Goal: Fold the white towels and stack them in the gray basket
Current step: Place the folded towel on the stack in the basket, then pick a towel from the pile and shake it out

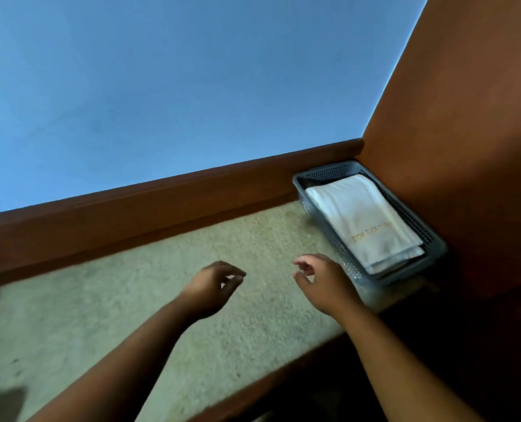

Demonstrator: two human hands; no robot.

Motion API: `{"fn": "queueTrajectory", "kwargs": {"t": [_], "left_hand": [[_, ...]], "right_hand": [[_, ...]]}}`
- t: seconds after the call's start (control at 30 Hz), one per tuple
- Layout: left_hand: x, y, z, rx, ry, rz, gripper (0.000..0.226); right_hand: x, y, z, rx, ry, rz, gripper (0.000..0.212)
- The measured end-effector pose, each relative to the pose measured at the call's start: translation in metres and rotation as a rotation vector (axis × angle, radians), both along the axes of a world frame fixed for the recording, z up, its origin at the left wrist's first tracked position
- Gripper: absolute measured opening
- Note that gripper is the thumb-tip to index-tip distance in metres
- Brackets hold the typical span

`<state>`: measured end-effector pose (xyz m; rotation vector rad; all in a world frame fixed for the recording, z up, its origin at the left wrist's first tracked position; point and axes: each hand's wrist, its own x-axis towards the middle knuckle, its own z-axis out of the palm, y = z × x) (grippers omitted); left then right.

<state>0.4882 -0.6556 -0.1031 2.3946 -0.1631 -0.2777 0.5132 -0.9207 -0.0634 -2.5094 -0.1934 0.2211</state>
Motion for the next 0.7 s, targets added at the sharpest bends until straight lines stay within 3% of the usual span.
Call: {"fn": "queueTrajectory", "kwargs": {"t": [0.37, 0.7], "left_hand": [[-0.209, 0.161, -0.013, -0.026, 0.141, 0.580, 0.026], [-0.357, 0.276, -0.011, -0.091, 0.092, 0.887, 0.014]], "right_hand": [[-0.068, 0.184, -0.003, -0.044, 0.139, 0.516, 0.019], [-0.177, 0.348, -0.010, 0.049, 0.199, 0.776, 0.019]]}}
